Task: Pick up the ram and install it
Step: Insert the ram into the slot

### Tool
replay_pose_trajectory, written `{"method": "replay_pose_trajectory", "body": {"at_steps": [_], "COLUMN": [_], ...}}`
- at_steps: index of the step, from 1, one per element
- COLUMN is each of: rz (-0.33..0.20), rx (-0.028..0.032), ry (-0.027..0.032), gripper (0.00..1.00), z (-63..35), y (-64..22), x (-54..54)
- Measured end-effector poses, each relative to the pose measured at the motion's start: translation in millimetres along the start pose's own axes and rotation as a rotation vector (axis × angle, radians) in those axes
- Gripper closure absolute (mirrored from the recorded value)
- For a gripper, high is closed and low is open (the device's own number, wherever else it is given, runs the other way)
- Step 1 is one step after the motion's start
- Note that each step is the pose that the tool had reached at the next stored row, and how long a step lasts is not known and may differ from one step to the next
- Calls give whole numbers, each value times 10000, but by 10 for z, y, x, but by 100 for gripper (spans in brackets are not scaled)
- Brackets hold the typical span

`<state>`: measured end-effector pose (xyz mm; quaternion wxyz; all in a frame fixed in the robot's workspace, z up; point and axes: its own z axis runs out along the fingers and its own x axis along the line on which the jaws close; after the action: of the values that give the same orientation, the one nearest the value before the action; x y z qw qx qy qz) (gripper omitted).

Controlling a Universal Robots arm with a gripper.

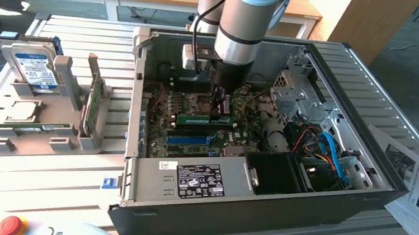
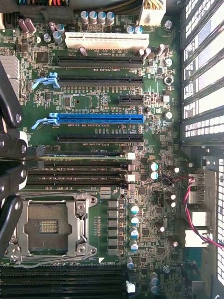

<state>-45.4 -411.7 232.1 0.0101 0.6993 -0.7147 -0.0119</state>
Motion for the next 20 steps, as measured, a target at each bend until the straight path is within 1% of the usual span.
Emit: {"method": "replay_pose_trajectory", "body": {"at_steps": [20], "rz": [3], "rx": [12], "ry": [0], "gripper": [88], "z": [29], "y": [1], "x": [-1]}}
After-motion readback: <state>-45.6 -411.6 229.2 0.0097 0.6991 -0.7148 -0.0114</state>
